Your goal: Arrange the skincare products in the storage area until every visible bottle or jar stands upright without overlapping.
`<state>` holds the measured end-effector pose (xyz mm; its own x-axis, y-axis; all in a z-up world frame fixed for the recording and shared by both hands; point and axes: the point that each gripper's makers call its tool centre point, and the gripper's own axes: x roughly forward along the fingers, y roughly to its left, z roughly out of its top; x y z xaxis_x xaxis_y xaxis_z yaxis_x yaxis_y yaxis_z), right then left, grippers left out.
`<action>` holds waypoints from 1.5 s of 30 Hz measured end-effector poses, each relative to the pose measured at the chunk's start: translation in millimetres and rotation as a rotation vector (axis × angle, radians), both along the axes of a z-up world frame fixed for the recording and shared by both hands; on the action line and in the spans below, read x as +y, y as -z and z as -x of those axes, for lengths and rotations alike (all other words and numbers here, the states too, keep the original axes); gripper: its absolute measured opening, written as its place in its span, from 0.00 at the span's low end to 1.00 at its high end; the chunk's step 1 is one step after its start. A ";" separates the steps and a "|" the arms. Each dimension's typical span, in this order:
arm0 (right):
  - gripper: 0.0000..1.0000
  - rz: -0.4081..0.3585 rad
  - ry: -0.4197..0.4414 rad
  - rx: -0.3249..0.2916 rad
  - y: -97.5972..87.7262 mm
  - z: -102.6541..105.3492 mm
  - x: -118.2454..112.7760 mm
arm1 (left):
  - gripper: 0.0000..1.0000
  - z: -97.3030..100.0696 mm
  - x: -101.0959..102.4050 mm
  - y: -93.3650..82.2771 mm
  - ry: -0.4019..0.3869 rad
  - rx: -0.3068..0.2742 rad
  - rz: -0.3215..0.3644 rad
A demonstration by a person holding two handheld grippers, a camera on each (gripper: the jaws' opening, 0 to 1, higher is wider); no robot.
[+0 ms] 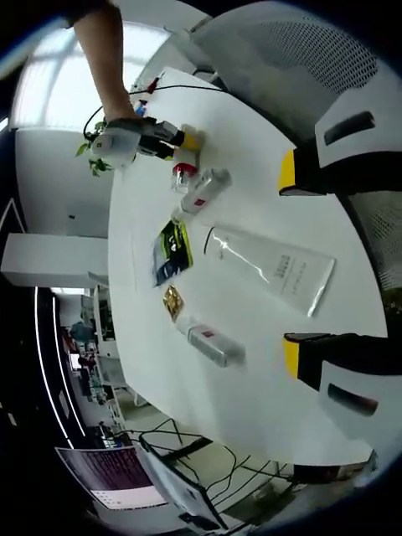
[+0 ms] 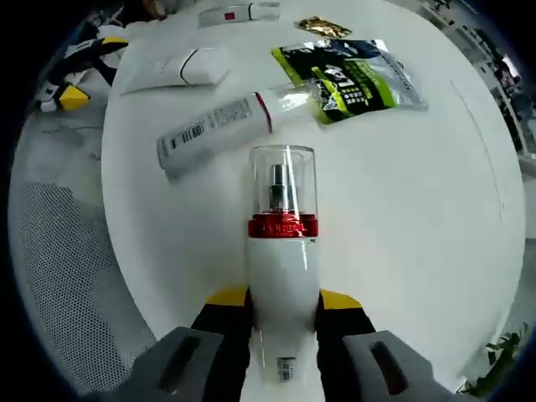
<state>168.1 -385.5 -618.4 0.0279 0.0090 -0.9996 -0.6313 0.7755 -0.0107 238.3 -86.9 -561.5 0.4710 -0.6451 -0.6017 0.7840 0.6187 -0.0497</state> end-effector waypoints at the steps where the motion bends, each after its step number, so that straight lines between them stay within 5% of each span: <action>1: 0.26 0.000 0.037 0.000 0.8 0.0 -0.1 | 0.59 0.1 0.2 0.1 0.000 0.000 -0.001; 9: 0.19 -0.007 0.080 -0.027 -0.8 -2.7 -9.3 | 0.58 2.5 -0.4 2.0 0.012 0.007 -0.015; 15: 0.19 -0.085 0.094 -0.200 0.4 -15.5 -10.5 | 0.60 2.7 -0.3 3.2 0.013 0.008 -0.025; 24: 0.18 -0.269 0.315 -0.319 -7.2 -3.6 -5.6 | 0.63 4.3 -2.4 2.7 0.018 0.010 -0.026; 31: 0.18 -0.460 0.495 -0.415 -38.0 5.9 8.2 | 0.65 4.6 -7.5 -4.1 0.023 0.002 0.012; 36: 0.18 -0.640 0.611 -0.526 -68.8 -0.1 18.9 | 0.81 9.1 -19.6 -12.6 0.058 -0.003 0.060; 40: 0.18 -0.730 0.652 -0.636 -100.4 -4.8 24.0 | 0.86 17.5 -26.0 -20.1 0.090 0.017 0.096; 45: 0.18 -0.829 0.650 -0.704 -129.9 -6.5 36.9 | 0.89 14.5 -25.6 -33.2 0.079 0.007 0.134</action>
